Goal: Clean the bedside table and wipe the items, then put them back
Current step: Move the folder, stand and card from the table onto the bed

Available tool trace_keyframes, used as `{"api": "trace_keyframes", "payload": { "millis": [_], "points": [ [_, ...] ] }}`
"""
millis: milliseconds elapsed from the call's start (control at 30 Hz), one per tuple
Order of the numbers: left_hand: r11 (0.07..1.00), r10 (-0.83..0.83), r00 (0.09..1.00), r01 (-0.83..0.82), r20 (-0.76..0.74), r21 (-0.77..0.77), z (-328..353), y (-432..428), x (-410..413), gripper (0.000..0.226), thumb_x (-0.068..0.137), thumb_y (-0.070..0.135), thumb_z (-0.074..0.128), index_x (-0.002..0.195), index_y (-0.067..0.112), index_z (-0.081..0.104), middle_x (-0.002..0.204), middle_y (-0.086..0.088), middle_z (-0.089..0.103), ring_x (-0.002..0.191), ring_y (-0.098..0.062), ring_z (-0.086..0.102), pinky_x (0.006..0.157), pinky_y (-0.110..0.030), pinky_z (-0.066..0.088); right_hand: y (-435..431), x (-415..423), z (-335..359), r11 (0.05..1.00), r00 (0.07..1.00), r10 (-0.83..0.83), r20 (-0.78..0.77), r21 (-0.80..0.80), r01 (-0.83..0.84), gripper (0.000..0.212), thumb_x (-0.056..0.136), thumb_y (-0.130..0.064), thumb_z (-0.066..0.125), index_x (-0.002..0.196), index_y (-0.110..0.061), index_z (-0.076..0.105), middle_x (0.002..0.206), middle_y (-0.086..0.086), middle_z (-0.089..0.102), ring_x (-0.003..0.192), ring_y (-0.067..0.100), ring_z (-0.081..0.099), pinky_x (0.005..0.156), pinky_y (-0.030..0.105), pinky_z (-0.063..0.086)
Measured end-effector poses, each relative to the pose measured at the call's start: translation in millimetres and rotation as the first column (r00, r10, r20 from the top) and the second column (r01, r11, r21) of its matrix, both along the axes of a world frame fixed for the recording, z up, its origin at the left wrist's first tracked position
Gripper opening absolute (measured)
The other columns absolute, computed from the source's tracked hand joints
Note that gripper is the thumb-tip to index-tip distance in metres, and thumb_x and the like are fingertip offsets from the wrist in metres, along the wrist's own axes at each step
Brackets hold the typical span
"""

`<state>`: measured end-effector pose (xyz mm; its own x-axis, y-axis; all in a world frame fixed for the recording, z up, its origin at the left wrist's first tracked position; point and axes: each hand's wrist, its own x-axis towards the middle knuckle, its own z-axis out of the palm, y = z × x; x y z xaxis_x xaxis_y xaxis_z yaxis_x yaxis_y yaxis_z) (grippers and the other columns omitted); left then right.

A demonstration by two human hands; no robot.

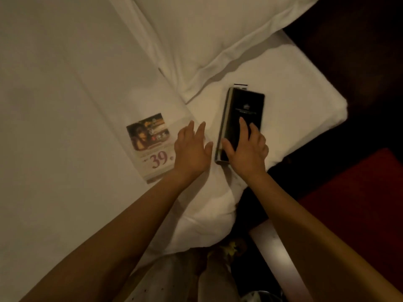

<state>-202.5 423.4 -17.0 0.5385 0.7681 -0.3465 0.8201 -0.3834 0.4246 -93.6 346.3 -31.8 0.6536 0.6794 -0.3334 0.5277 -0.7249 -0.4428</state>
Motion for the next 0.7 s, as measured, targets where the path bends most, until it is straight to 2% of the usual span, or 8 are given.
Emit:
{"api": "trace_keyframes", "payload": {
  "millis": [167,300,533,700],
  "points": [
    [0.994,-0.105,0.991,0.107,0.086,-0.030,7.6,-41.4,56.3,0.059,0.098,0.032,0.042,0.149,0.015,0.020,0.156,-0.014,0.021,0.141,-0.031,0.020,0.114,-0.041,0.020,-60.3,50.2,8.9,0.972,0.973,-0.229,-0.010,0.058,0.229,0.071,0.092,-0.051,0.042,0.150,-0.025,0.009,0.157,0.014,0.015,0.141,0.034,0.018,0.115,0.051,0.017],
    [0.969,-0.236,0.965,0.243,0.110,-0.050,6.2,-89.3,101.4,0.059,0.098,0.032,0.042,0.149,0.014,0.019,0.157,-0.013,0.019,0.143,-0.029,0.018,0.116,-0.038,0.016,-119.9,81.3,9.8,0.929,0.928,-0.369,0.060,0.036,0.367,0.070,0.093,-0.049,0.043,0.149,-0.020,0.014,0.155,0.016,0.018,0.139,0.035,0.021,0.113,0.049,0.020],
    [0.865,-0.481,0.865,0.495,0.142,-0.082,1.0,-184.6,163.3,0.059,0.098,0.030,0.042,0.149,0.012,0.019,0.156,-0.015,0.022,0.142,-0.030,0.019,0.116,-0.038,0.017,-236.4,115.4,2.0,0.822,0.815,-0.568,0.114,0.029,0.569,0.069,0.093,-0.047,0.042,0.148,-0.015,0.016,0.153,0.017,0.022,0.139,0.035,0.024,0.113,0.050,0.022],
    [0.762,-0.626,0.767,0.640,0.145,-0.095,-6.1,-255.1,196.9,0.061,0.098,0.032,0.042,0.150,0.015,0.016,0.158,-0.012,0.019,0.145,-0.029,0.012,0.117,-0.039,0.016,-315.5,126.4,-7.9,0.718,0.711,-0.695,0.105,0.051,0.694,0.070,0.093,-0.047,0.044,0.148,-0.013,0.017,0.152,0.017,0.025,0.138,0.035,0.026,0.112,0.050,0.024]
  ]
}}
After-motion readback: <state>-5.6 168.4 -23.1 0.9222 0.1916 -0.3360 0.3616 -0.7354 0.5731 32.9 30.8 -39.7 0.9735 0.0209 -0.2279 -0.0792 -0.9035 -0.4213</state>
